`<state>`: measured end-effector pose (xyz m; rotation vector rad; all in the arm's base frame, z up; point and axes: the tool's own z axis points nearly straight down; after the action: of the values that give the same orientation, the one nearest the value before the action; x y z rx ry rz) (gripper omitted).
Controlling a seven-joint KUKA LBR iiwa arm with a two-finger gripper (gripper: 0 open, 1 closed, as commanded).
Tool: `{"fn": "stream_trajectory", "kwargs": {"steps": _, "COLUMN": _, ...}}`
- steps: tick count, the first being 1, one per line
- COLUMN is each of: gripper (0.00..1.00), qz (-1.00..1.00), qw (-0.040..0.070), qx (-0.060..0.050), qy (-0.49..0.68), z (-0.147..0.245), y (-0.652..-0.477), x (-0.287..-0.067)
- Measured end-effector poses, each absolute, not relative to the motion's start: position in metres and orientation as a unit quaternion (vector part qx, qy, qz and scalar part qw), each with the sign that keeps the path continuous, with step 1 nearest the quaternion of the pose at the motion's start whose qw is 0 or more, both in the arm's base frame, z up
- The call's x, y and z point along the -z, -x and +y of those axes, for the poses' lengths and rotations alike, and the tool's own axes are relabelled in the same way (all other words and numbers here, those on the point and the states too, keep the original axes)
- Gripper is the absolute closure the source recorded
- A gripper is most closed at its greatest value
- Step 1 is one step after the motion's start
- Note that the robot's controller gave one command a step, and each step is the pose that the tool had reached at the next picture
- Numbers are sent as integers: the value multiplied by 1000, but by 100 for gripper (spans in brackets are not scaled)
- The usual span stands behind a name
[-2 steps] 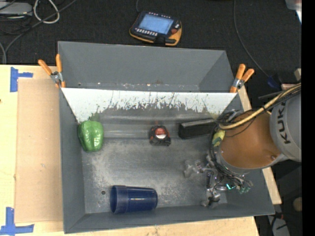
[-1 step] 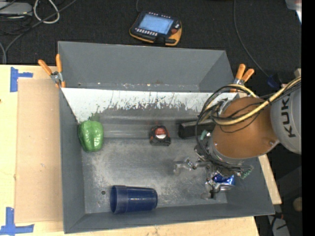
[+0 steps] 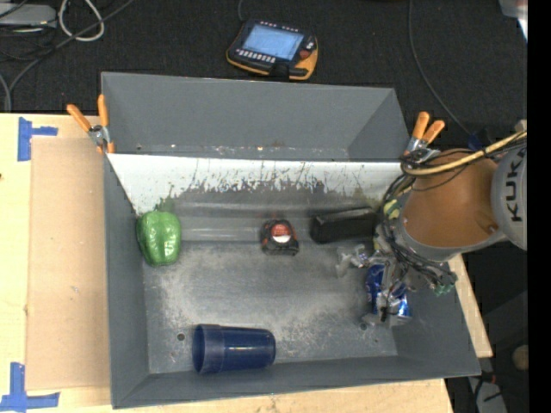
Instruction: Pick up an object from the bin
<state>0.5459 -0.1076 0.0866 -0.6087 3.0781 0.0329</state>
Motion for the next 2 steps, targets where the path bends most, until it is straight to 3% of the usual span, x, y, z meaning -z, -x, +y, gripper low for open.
{"fn": "stream_trajectory", "kwargs": {"steps": 1, "gripper": 0, "qz": 964, "qw": 4, "qx": -5, "qy": 265, "z": -115, "y": -545, "x": -99}}
{"fn": "stream_trajectory", "kwargs": {"steps": 2, "gripper": 0, "qz": 981, "qw": 2, "qx": -5, "qy": 193, "z": -104, "y": -540, "x": -89}}
